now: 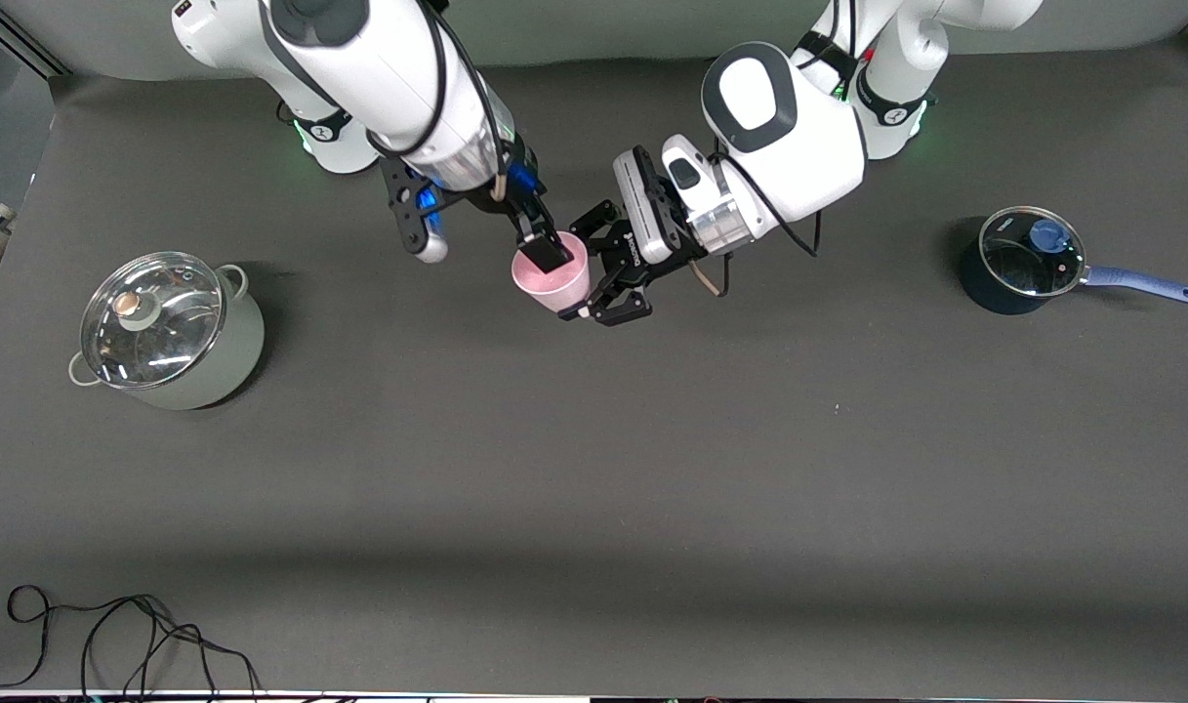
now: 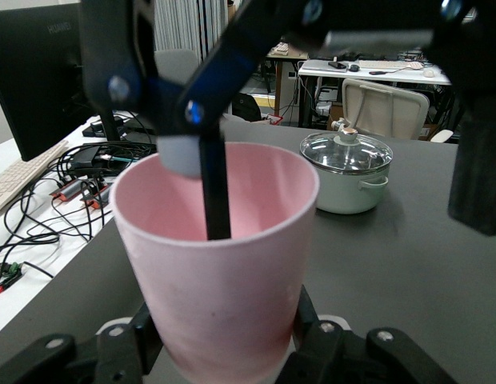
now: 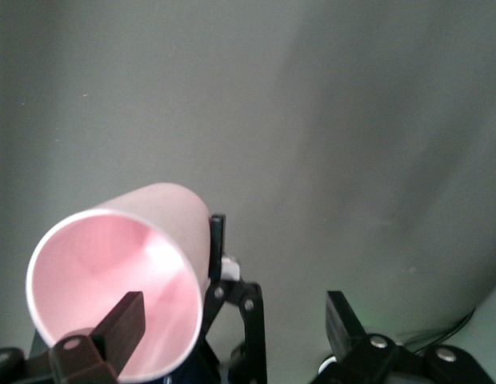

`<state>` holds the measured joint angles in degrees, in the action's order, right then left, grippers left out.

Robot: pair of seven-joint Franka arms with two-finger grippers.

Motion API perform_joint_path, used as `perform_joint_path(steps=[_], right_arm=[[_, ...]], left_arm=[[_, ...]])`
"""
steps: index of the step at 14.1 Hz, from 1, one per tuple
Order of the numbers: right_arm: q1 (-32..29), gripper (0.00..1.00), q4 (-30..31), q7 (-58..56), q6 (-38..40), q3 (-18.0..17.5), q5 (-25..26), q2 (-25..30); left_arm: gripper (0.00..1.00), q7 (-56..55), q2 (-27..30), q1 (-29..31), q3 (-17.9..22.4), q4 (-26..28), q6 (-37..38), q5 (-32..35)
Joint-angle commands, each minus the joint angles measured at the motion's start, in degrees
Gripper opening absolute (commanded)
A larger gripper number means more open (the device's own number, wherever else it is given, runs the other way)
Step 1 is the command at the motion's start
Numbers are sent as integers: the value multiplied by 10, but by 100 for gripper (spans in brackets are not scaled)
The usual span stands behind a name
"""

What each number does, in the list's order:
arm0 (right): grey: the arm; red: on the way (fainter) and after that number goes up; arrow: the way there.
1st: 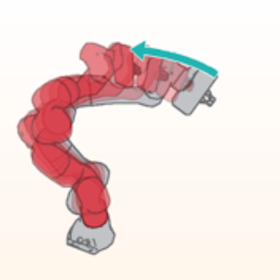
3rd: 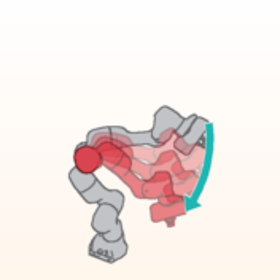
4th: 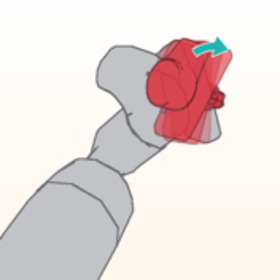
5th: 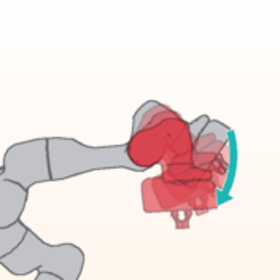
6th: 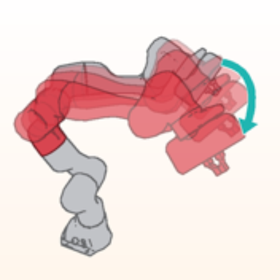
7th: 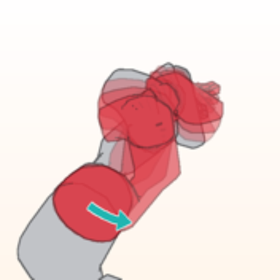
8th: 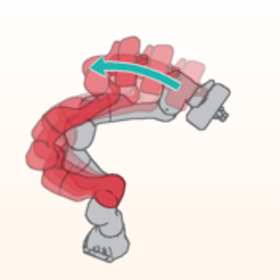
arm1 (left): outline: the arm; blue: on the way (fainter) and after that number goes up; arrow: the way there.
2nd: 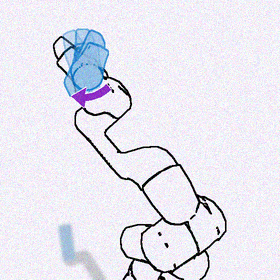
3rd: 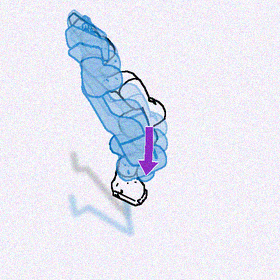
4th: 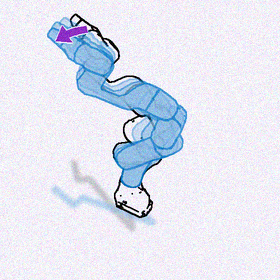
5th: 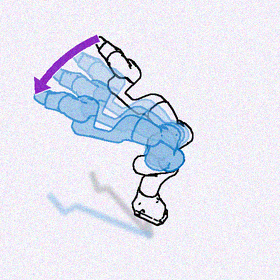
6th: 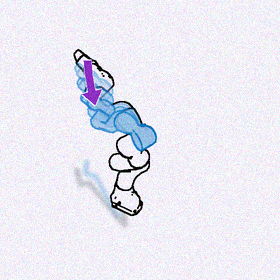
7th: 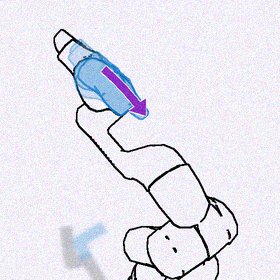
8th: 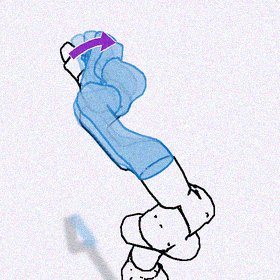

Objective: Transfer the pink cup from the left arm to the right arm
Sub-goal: 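Close the right gripper on the cup rim beside the left gripper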

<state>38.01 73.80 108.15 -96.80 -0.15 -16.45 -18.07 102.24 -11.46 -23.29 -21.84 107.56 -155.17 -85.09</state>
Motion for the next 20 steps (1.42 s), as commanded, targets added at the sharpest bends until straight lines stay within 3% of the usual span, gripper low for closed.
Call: perform_joint_path(steps=[1,3,4,5,14,20], right_arm=[[7,94,-27,18,12,8,12,-10],[7,44,-27,18,13,9,12,-6],[6,7,-27,18,13,9,14,-6],[7,0,-27,16,13,8,25,-6],[14,0,-26,7,12,8,40,-10],[14,0,-26,7,11,8,41,-10]], left_arm=[[41,3,6,0,0,3,-4,-16],[43,3,6,0,0,2,-4,-16],[43,2,6,1,0,3,-4,-17],[43,2,5,2,0,2,-4,-16],[47,2,4,2,0,3,-3,-17],[80,2,4,3,3,5,-3,-15]])
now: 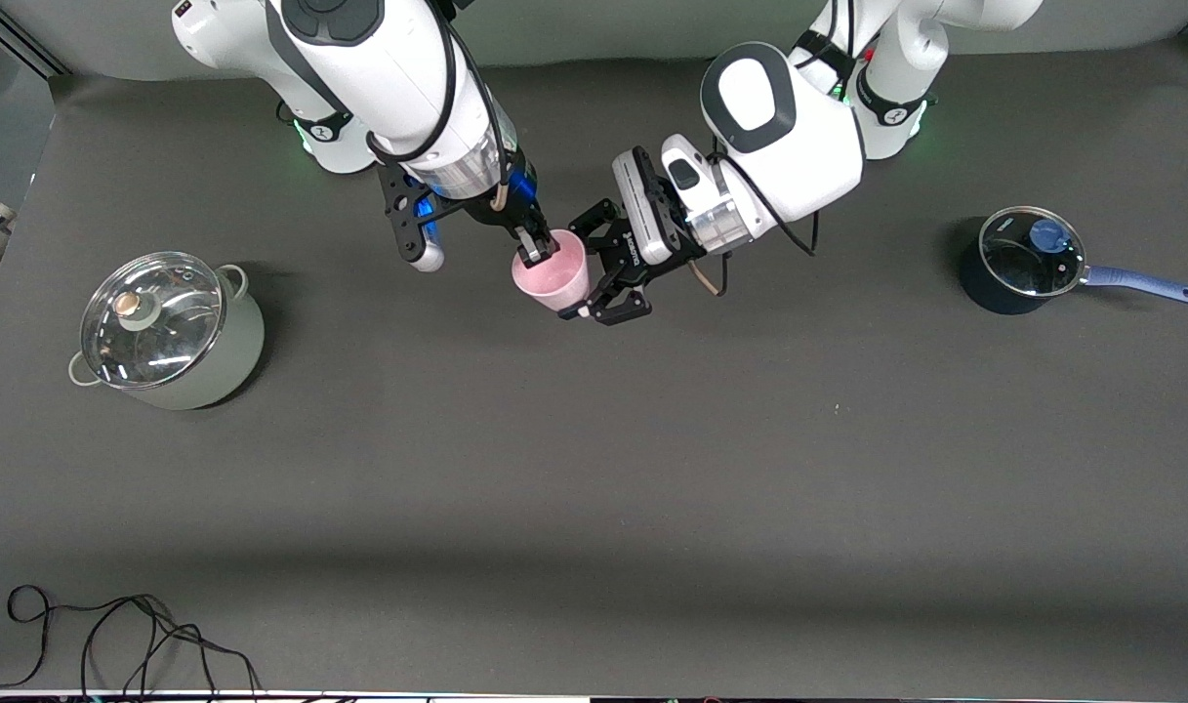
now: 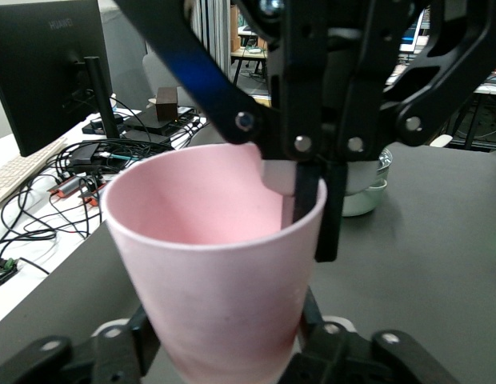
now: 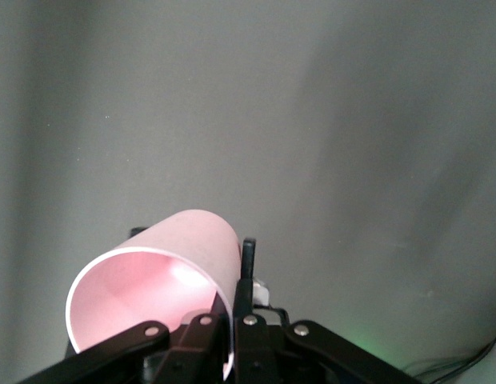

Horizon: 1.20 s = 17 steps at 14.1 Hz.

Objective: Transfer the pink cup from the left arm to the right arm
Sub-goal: 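Close the right gripper on the cup rim beside the left gripper, then pull the cup away with the right gripper while the left gripper retreats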

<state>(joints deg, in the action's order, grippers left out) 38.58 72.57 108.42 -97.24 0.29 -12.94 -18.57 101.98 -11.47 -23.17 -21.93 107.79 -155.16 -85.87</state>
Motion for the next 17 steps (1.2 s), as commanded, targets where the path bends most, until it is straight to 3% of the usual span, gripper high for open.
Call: perform_joint_path(steps=[1,6,10,12,17], right_arm=[[7,0,-14,4,15,4,5,-5],[-24,0,-6,-99,18,10,10,0],[-61,0,-1,-358,108,23,84,6],[-61,0,0,-475,138,64,97,9],[-61,0,42,-800,154,219,94,45]], left_arm=[[82,6,4,2,5,3,-3,-6],[98,9,-10,24,6,7,-2,2],[98,9,-24,44,7,33,-6,13],[99,9,-34,65,7,50,-1,20],[99,2,-54,117,8,55,36,67]])
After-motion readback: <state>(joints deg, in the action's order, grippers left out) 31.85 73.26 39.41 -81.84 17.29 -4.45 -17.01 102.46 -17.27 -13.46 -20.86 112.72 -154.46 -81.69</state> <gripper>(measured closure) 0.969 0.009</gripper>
